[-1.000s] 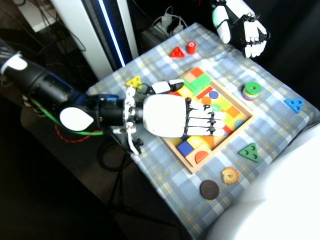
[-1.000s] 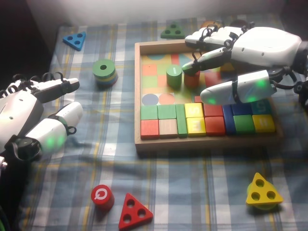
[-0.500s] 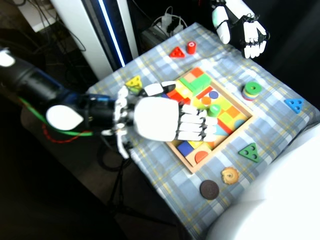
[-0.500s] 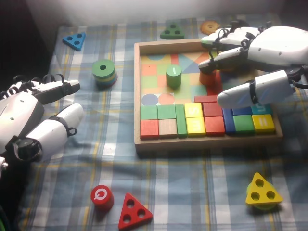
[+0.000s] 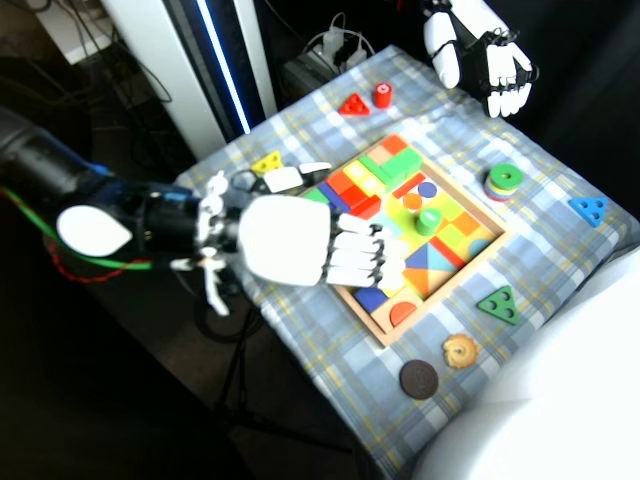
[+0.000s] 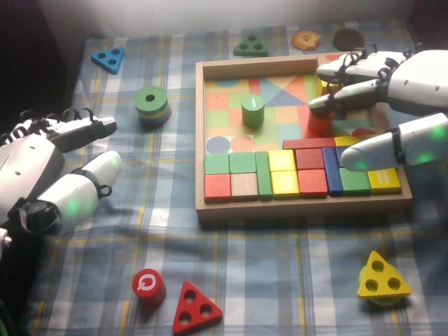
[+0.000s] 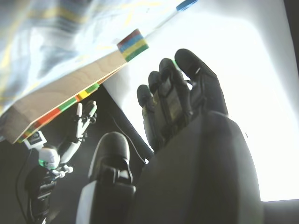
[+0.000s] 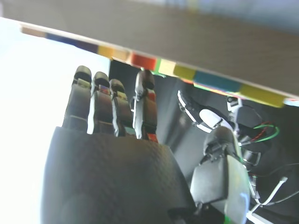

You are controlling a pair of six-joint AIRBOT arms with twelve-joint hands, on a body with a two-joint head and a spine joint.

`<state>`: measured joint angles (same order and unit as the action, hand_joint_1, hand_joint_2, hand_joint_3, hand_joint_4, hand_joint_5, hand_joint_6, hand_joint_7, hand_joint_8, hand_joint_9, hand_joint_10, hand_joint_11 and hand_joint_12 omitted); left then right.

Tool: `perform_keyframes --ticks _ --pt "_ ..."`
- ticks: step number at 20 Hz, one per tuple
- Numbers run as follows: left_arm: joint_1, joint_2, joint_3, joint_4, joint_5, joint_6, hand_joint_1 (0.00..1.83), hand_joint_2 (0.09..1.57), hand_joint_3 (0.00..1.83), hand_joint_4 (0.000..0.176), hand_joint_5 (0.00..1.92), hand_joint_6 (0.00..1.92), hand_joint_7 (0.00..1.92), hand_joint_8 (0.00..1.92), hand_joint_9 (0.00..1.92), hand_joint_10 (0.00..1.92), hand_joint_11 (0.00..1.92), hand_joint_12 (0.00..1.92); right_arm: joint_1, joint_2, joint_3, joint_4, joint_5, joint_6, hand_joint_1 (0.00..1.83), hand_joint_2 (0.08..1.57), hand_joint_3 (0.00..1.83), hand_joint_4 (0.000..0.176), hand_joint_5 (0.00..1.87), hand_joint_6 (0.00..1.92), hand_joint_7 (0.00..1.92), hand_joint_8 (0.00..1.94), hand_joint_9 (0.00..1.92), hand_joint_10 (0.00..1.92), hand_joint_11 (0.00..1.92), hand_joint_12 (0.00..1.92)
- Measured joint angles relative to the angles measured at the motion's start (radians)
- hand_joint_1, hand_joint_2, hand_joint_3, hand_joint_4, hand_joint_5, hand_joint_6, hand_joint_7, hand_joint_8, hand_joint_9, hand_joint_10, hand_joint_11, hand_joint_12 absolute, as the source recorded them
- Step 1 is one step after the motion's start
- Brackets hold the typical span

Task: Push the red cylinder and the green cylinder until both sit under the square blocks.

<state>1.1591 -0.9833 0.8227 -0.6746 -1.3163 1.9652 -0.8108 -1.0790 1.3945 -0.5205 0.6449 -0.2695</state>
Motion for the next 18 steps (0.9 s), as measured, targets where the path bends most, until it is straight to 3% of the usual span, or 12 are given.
perform_keyframes --ticks 1,3,5,6,7,8,9,10,12,14,16,18 --pt "0.0 0.0 0.0 0.002 0.0 0.0 0.18 1.54 0.0 0.0 0.55 0.0 0.47 0.0 0.4 0.01 0.0 0.83 -0.004 0.007 -0.007 0.008 0.0 -0.001 0.0 0.92 0.0 0.08 0.41 0.01 0.0 0.0 0.0 0.0 0.0 0.0" --pt "0.0 0.0 0.0 -0.002 0.0 0.0 0.17 1.54 0.0 0.0 0.55 0.0 0.48 0.0 0.39 0.0 0.0 0.79 -0.017 0.021 -0.021 0.02 0.003 -0.005 0.0 0.93 0.0 0.106 0.41 0.01 0.0 0.0 0.0 0.0 0.0 0.0" --pt "0.0 0.0 0.0 -0.003 0.0 0.0 0.18 1.53 0.0 0.0 0.56 0.0 0.48 0.0 0.4 0.01 0.0 0.8 -0.033 0.038 -0.039 0.04 0.006 -0.013 0.0 0.91 0.0 0.1 0.41 0.0 0.0 0.0 0.0 0.0 0.0 0.0" --pt "0.0 0.0 -0.001 -0.002 0.001 0.0 0.14 1.54 0.0 0.003 0.54 0.0 0.46 0.0 0.39 0.0 0.0 0.76 -0.049 0.048 -0.054 0.057 0.009 -0.022 0.0 0.89 0.0 0.113 0.41 0.0 0.0 0.0 0.0 0.0 0.0 0.0" --pt "0.0 0.0 -0.001 0.001 0.001 0.0 0.14 1.54 0.0 0.003 0.54 0.0 0.46 0.0 0.39 0.0 0.0 0.76 -0.062 0.057 -0.068 0.077 0.009 -0.036 0.0 0.89 0.0 0.113 0.41 0.0 0.0 0.0 0.0 0.0 0.0 0.0" --pt "0.0 0.0 -0.001 0.0 0.003 0.0 0.14 1.55 0.0 0.0 0.54 0.0 0.46 0.0 0.38 0.0 0.0 0.71 -0.076 0.068 -0.081 0.093 0.01 -0.064 0.0 0.88 0.0 0.14 0.4 0.0 0.0 0.0 0.0 0.0 0.0 0.0" --pt "0.0 0.0 -0.001 0.0 0.003 0.0 0.12 1.54 0.0 0.011 0.52 0.0 0.45 0.0 0.39 0.0 0.0 0.71 -0.082 0.076 -0.091 0.111 0.01 -0.09 0.0 0.88 0.0 0.146 0.41 0.0 0.01 0.0 0.0 0.0 0.0 0.0" --pt "0.0 0.0 -0.001 0.0 0.005 0.0 0.12 1.54 0.0 0.011 0.52 0.0 0.45 0.0 0.39 0.0 0.0 0.71 -0.092 0.078 -0.093 0.121 0.013 -0.097 0.0 0.88 0.0 0.146 0.41 0.0 0.01 0.0 0.0 0.0 0.0 0.0" --pt "0.0 0.0 -0.001 -0.007 0.009 0.0 0.22 1.53 0.0 0.0 0.55 0.0 0.48 0.0 0.4 0.01 0.0 0.79 -0.092 0.081 -0.097 0.135 0.013 -0.101 0.0 0.89 0.0 0.117 0.42 0.01 0.0 0.0 0.0 0.0 0.0 0.0" --pt "0.0 0.0 -0.001 -0.007 0.009 0.0 0.21 1.52 0.0 0.0 0.54 0.0 0.48 0.0 0.41 0.01 0.0 0.85 -0.106 0.084 -0.099 0.143 0.015 -0.102 0.0 0.88 0.0 0.107 0.43 0.01 0.01 0.0 0.0 0.0 0.0 0.0" --pt "0.0 0.0 -0.001 -0.013 0.009 0.0 0.23 1.54 0.0 0.0 0.55 0.01 0.47 0.0 0.4 0.01 0.0 0.82 -0.113 0.095 -0.108 0.151 0.018 -0.104 0.0 0.88 0.0 0.131 0.42 0.0 0.0 0.0 0.0 0.0 0.0 0.0" --pt "0.0 0.0 -0.001 -0.012 0.011 0.0 0.23 1.55 0.01 0.0 0.54 0.0 0.46 0.0 0.39 0.0 0.0 0.82 -0.119 0.103 -0.114 0.156 0.018 -0.114 0.0 0.88 0.0 0.131 0.42 0.0 0.0 0.0 0.0 0.0 0.0 0.0"
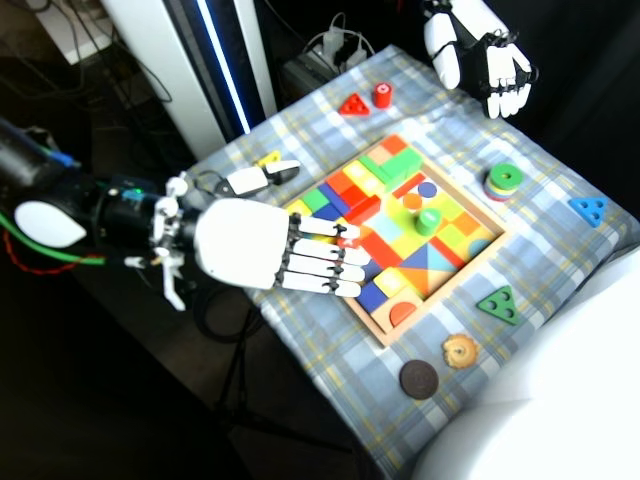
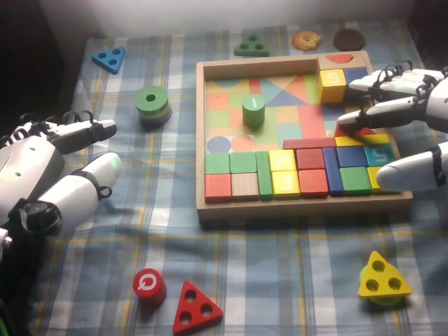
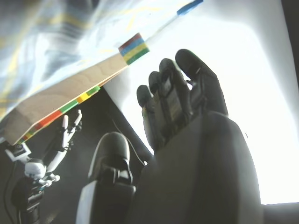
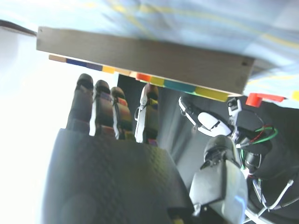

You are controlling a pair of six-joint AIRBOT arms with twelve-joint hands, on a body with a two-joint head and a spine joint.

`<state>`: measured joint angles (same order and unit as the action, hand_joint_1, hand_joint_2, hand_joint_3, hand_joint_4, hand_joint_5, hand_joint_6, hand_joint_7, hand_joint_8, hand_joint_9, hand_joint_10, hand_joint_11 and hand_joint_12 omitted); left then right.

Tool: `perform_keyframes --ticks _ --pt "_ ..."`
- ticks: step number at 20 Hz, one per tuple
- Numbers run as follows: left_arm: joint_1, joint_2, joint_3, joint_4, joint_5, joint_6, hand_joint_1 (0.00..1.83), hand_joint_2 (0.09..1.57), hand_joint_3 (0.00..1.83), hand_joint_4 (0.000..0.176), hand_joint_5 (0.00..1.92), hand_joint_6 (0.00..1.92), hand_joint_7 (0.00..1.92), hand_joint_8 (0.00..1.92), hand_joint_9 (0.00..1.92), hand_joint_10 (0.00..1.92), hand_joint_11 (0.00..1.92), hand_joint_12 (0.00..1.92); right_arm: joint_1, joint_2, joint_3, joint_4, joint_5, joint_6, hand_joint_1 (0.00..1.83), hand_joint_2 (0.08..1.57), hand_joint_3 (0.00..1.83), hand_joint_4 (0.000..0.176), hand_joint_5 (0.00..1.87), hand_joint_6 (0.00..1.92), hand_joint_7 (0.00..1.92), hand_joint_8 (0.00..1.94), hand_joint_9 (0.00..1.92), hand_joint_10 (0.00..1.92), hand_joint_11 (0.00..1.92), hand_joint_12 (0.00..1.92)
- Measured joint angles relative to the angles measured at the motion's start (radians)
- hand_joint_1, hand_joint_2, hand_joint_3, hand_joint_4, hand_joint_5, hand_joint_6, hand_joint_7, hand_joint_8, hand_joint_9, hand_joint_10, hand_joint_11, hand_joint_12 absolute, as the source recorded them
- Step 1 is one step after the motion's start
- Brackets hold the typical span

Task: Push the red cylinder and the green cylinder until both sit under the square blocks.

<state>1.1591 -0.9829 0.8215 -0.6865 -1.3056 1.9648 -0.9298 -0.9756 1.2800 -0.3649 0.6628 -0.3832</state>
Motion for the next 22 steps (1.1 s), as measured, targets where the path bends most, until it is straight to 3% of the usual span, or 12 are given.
perform_keyframes --ticks 1,5,7,9,16,18,19,20,21,22 --pt "0.0 0.0 0.0 -0.002 0.0 0.0 0.26 1.54 0.0 0.0 0.55 0.0 0.47 0.0 0.4 0.0 0.0 0.84 -0.01 0.007 -0.008 0.006 0.002 -0.009 0.0 0.89 0.0 0.141 0.43 0.0 0.0 0.0 0.0 0.0 0.0 0.0" --pt "0.0 0.0 0.0 0.002 0.003 0.0 0.24 1.53 0.0 0.0 0.55 0.0 0.49 0.0 0.41 0.01 0.0 0.85 -0.034 0.037 -0.024 0.045 0.007 -0.043 0.0 0.89 0.0 0.153 0.41 0.0 0.0 0.0 0.0 0.0 0.0 0.0" --pt "0.0 0.0 0.0 -0.001 0.007 0.0 0.15 1.54 0.0 0.002 0.53 0.0 0.47 0.0 0.39 0.01 0.0 0.76 -0.042 0.048 -0.028 0.054 0.005 -0.048 0.0 0.9 0.0 0.163 0.43 0.01 0.02 0.01 0.0 0.0 0.0 0.0" --pt "0.0 0.0 0.0 -0.003 0.008 0.0 0.19 1.54 0.0 0.0 0.54 0.0 0.48 0.0 0.4 0.01 0.0 0.78 -0.048 0.051 -0.031 0.064 0.005 -0.052 0.0 0.9 0.0 0.175 0.43 0.01 0.02 0.01 0.0 0.0 0.0 0.0" --pt "0.0 0.0 0.0 -0.003 0.009 0.0 0.27 1.54 0.0 0.0 0.54 0.0 0.48 0.0 0.4 0.01 0.0 0.81 -0.048 0.071 -0.045 0.077 0.001 -0.086 0.0 0.89 0.0 0.176 0.43 0.01 0.02 0.0 0.0 0.0 0.0 0.0" --pt "0.0 0.0 0.0 -0.003 0.01 0.0 0.29 1.53 0.0 0.0 0.56 0.0 0.49 0.0 0.41 0.01 0.0 0.92 -0.048 0.076 -0.046 0.08 0.002 -0.086 0.0 0.9 0.0 0.176 0.44 0.01 0.03 0.01 0.0 0.0 0.0 0.0" --pt "0.0 0.0 0.0 -0.003 0.01 0.0 0.29 1.54 0.0 0.0 0.56 0.0 0.48 0.0 0.41 0.01 0.0 0.88 -0.048 0.077 -0.047 0.089 0.006 -0.087 0.0 0.9 0.0 0.147 0.46 0.01 0.04 0.01 0.0 0.0 0.0 0.0" --pt "0.0 0.0 0.0 -0.003 0.01 0.0 0.28 1.53 0.0 0.0 0.56 0.0 0.49 0.0 0.42 0.01 0.0 0.9 -0.048 0.077 -0.047 0.1 0.015 -0.087 0.0 0.88 0.0 0.144 0.45 0.01 0.05 0.01 0.0 0.0 0.0 0.0" --pt "0.0 0.0 0.0 -0.003 0.01 0.0 0.27 1.53 0.0 0.0 0.56 0.0 0.48 0.0 0.41 0.01 0.0 0.89 -0.048 0.077 -0.047 0.116 0.025 -0.09 0.0 0.88 0.0 0.149 0.44 0.0 0.06 0.01 0.0 0.0 0.0 0.0" --pt "0.0 0.0 0.0 -0.005 0.01 0.0 0.23 1.53 0.0 0.0 0.55 0.0 0.48 0.0 0.41 0.01 0.0 0.87 -0.048 0.077 -0.047 0.137 0.037 -0.092 0.0 0.91 0.01 0.171 0.43 0.0 0.06 0.01 0.0 0.0 0.0 0.0"
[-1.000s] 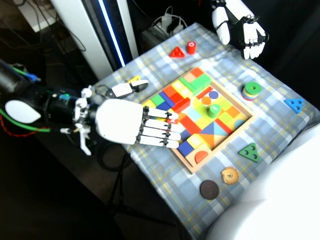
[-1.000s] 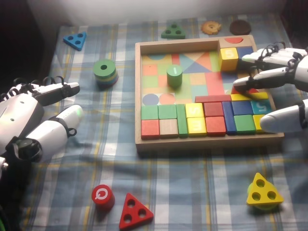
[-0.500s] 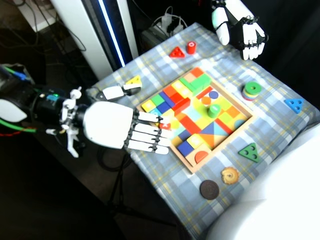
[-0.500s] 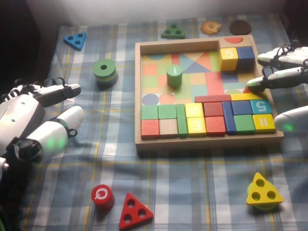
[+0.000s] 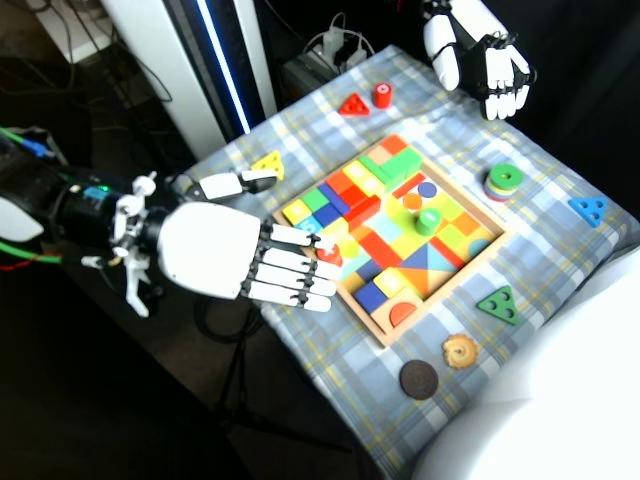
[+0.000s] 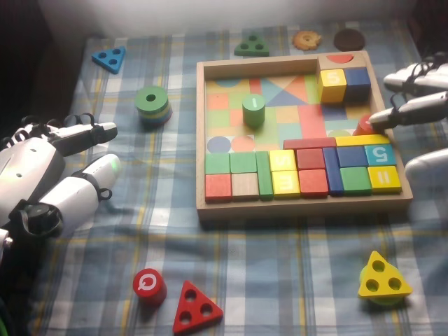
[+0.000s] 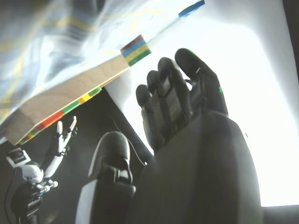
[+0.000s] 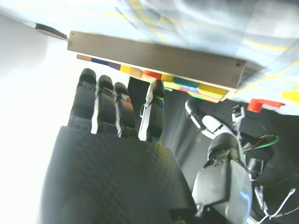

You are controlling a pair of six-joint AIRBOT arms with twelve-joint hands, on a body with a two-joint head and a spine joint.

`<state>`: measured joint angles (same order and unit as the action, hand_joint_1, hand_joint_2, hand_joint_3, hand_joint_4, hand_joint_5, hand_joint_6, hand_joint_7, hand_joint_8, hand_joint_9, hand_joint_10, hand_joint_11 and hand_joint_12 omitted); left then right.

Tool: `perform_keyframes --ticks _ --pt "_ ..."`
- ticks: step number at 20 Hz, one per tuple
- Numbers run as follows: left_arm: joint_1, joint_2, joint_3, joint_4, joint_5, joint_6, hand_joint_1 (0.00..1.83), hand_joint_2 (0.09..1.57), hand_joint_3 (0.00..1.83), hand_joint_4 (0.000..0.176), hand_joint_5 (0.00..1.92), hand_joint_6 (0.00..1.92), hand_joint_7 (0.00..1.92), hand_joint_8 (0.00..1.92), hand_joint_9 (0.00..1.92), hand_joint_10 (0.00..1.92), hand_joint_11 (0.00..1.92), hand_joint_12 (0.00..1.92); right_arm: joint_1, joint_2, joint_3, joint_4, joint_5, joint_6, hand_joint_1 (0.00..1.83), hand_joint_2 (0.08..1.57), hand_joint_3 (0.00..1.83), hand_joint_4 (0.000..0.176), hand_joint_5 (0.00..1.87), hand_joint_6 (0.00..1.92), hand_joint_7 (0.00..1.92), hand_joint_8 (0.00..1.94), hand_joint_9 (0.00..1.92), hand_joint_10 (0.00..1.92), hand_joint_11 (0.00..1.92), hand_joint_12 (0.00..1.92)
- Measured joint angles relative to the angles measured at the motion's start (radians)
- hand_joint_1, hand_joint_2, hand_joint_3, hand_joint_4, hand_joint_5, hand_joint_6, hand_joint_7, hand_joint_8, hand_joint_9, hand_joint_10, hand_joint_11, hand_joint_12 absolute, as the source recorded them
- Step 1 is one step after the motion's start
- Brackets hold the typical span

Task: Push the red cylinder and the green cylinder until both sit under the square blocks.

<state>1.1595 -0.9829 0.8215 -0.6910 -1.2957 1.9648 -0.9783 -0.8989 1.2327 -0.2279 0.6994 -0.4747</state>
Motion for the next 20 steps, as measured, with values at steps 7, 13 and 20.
perform_keyframes --ticks 7,13,20 --pt "0.0 0.0 0.0 -0.007 0.0 0.0 0.29 1.54 0.0 0.0 0.58 0.0 0.51 0.0 0.44 0.02 0.0 1.06 0.011 -0.01 0.003 0.059 0.113 -0.009 0.0 0.98 0.01 0.094 0.48 0.01 0.08 0.0 0.0 0.0 0.0 0.0" --pt "0.0 0.0 0.0 -0.004 0.002 0.0 0.27 1.53 0.0 0.0 0.56 0.0 0.49 0.0 0.43 0.01 0.0 1.03 0.163 -0.196 0.126 -0.114 0.109 0.091 0.0 0.99 0.0 0.107 0.37 0.0 0.07 0.01 0.0 0.0 0.0 0.0" --pt "0.0 -0.012 0.001 -0.001 0.003 0.0 0.29 1.54 0.0 0.0 0.57 0.0 0.49 0.0 0.43 0.01 0.0 1.02 0.226 -0.336 0.24 -0.267 0.008 0.159 0.0 1.01 0.01 0.116 0.36 0.02 0.0 0.0 0.0 0.0 0.0 0.0"
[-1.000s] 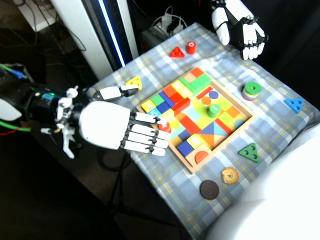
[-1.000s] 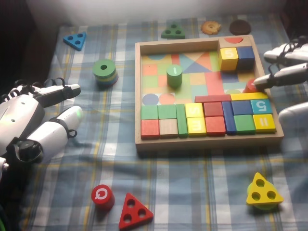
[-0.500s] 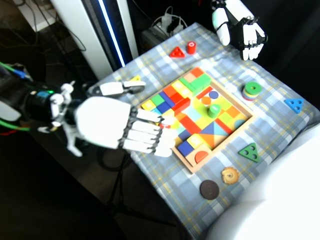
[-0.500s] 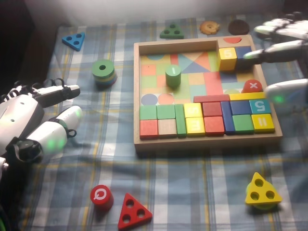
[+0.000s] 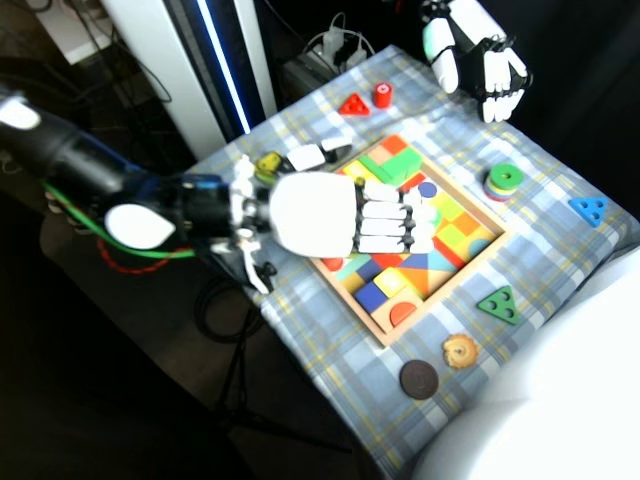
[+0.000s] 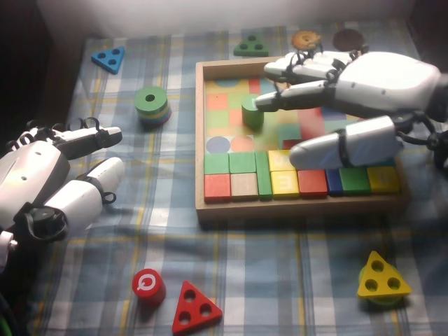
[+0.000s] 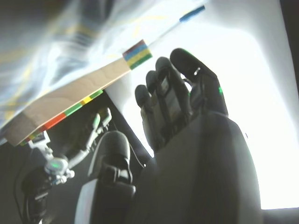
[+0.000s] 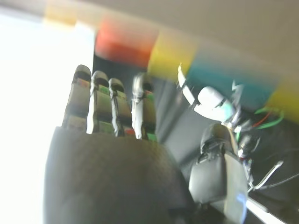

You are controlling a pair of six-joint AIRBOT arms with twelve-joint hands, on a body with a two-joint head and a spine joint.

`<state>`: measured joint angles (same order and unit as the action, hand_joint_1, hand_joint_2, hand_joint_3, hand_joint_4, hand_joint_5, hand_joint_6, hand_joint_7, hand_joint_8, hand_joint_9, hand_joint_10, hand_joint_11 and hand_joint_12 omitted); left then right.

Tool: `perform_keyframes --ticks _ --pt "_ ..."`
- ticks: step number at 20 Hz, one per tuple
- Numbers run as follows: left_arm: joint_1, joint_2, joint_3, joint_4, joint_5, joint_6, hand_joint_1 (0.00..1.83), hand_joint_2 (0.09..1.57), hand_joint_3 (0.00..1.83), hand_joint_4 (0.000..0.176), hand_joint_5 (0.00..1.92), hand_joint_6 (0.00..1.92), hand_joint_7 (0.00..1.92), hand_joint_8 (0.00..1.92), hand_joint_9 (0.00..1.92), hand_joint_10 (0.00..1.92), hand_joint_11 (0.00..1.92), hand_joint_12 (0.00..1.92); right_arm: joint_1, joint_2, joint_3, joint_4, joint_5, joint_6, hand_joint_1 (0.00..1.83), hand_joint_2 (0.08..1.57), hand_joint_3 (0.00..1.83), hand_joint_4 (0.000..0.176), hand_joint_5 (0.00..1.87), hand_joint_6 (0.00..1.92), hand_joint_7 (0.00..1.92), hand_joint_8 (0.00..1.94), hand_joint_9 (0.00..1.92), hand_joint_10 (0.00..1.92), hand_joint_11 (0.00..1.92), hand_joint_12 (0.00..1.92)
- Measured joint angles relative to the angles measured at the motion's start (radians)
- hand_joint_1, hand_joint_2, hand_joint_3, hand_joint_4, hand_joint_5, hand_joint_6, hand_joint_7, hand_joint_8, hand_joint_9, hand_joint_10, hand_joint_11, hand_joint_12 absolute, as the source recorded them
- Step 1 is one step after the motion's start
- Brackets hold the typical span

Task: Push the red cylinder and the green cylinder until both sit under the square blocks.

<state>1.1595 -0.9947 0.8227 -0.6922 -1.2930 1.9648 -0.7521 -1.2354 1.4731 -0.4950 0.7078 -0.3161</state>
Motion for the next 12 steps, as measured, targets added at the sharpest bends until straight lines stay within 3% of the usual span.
perform_keyframes --ticks 2,3,4,6,8,9,10,11,12 --pt "0.0 0.0 0.0 -0.005 0.0 0.0 0.35 1.54 0.0 0.0 0.58 0.0 0.49 0.0 0.42 0.01 0.0 1.05 0.013 -0.019 0.023 -0.001 -0.01 0.0 0.0 1.0 0.0 0.112 0.36 0.02 0.0 0.0 0.0 0.0 0.0 0.0" --pt "0.0 0.0 0.002 -0.006 0.0 0.0 0.36 1.54 0.0 0.0 0.58 0.0 0.48 0.0 0.41 0.0 0.0 0.98 0.014 -0.024 0.027 -0.002 -0.011 0.0 0.0 1.0 0.0 0.124 0.36 0.01 0.0 0.0 0.0 0.0 0.0 0.0" --pt "0.0 0.0 0.002 -0.003 0.0 0.0 0.31 1.54 0.0 0.0 0.56 0.0 0.48 0.0 0.4 0.0 0.0 0.95 0.018 -0.026 0.029 -0.002 -0.013 0.0 0.0 1.01 0.01 0.121 0.36 0.01 0.04 0.01 0.0 0.0 0.0 0.0" --pt "0.0 0.0 0.002 -0.004 0.0 0.0 0.34 1.54 0.0 0.0 0.58 0.0 0.49 0.0 0.42 0.01 0.0 1.06 0.022 -0.032 0.036 -0.003 -0.018 0.0 0.0 0.98 0.0 0.15 0.37 0.0 0.07 0.0 0.0 0.0 0.0 0.0" --pt "0.0 0.0 0.002 -0.004 0.0 0.0 0.34 1.53 0.0 0.0 0.58 0.0 0.49 0.0 0.42 0.01 0.0 1.03 0.025 -0.039 0.044 -0.003 -0.021 0.0 0.0 0.97 0.0 0.126 0.37 0.01 0.09 0.01 0.0 0.0 0.0 0.0" --pt "0.0 -0.001 0.003 -0.004 0.0 0.0 0.34 1.53 0.0 0.0 0.58 0.0 0.49 0.0 0.42 0.01 0.0 1.02 0.025 -0.041 0.048 -0.005 -0.019 0.0 0.0 0.96 0.0 0.13 0.38 0.01 0.06 0.0 0.0 0.0 0.0 0.0" --pt "0.0 -0.001 0.004 -0.004 0.0 0.0 0.32 1.53 0.0 0.0 0.58 0.0 0.49 0.0 0.41 0.0 0.0 1.0 0.025 -0.045 0.052 -0.003 -0.019 0.0 0.0 0.97 0.0 0.139 0.38 0.01 0.07 0.0 0.0 0.0 0.0 0.0" --pt "0.0 -0.001 0.004 -0.003 0.0 0.0 0.28 1.54 0.0 0.0 0.57 0.0 0.48 0.0 0.4 0.0 0.0 0.98 0.025 -0.048 0.054 -0.004 -0.02 0.0 0.0 0.96 0.0 0.169 0.37 0.0 0.04 0.0 0.0 0.0 0.0 0.0" --pt "0.0 -0.001 0.004 -0.003 0.0 0.0 0.26 1.54 0.0 0.0 0.57 0.0 0.49 0.0 0.42 0.01 0.0 1.01 0.026 -0.05 0.057 -0.005 -0.021 0.0 0.0 0.96 0.0 0.175 0.37 0.0 0.01 0.0 0.0 0.0 0.0 0.0"
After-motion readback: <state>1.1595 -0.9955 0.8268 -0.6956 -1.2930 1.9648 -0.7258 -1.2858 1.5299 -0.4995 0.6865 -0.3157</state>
